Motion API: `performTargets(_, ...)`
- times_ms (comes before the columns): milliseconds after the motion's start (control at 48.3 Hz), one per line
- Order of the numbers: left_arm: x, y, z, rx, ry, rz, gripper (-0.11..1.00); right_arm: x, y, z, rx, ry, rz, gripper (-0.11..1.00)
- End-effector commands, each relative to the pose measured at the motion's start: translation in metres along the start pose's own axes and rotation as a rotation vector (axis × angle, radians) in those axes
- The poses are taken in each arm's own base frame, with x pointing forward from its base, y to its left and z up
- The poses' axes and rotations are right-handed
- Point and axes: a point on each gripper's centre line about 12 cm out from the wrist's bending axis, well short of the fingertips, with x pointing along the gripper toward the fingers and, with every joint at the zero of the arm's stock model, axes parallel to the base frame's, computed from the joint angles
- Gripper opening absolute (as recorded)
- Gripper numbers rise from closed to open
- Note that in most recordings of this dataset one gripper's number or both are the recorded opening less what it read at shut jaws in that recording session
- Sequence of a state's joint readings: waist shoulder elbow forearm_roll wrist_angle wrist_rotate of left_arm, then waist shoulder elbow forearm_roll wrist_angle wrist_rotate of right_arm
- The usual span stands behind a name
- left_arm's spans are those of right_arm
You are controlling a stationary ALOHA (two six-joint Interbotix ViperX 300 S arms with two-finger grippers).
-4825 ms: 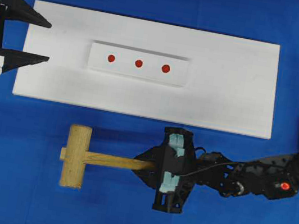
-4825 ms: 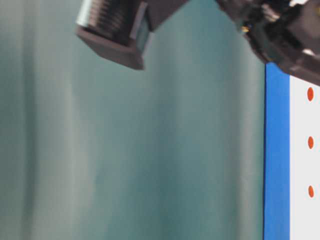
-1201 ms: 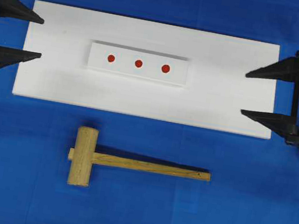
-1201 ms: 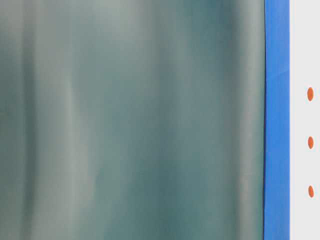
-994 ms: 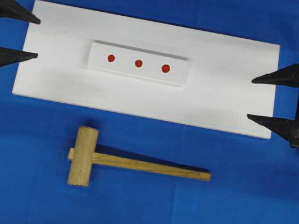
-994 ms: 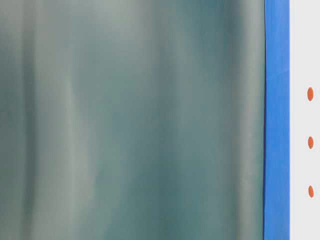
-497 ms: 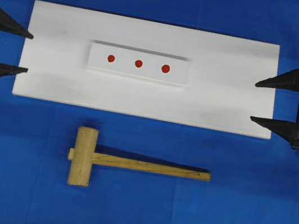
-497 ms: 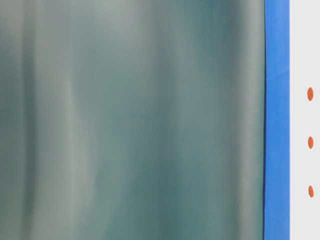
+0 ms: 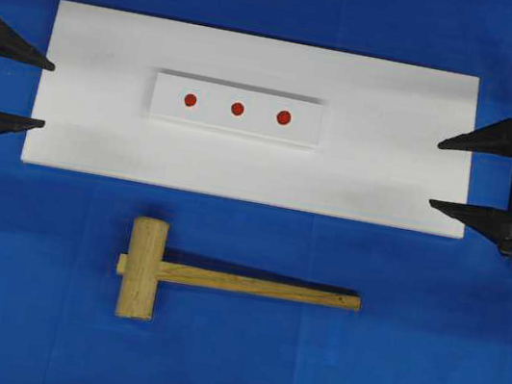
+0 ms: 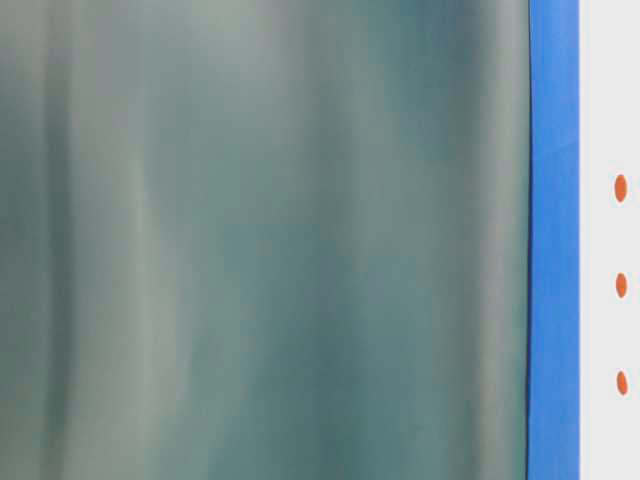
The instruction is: Hit the mark with a hammer.
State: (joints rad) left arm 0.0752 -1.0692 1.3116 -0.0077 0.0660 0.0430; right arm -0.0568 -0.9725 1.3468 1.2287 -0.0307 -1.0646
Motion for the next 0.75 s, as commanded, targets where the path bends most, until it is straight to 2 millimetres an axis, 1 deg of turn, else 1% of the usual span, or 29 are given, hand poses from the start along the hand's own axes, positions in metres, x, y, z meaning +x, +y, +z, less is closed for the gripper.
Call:
performTargets(0,0.0002,-0.0004,0.0050,0.002,-0.015,-0.002,0.81,0.0004,0.0002,0.0048,0.001,-0.011,-0.003,0.80)
performTargets(538,-0.0015,-0.0003,0.0063,0.004,-0.025,-0.002,0.81,0.0004,0.0003,0.0055,0.001,-0.012,-0.002,0.80)
performTargets(725,-0.0015,-0.0003,0.0063,0.004,-0.025,-0.002,0.79,0.0002,0.0003,0.0057,0.001,-0.014,-0.002,0.80)
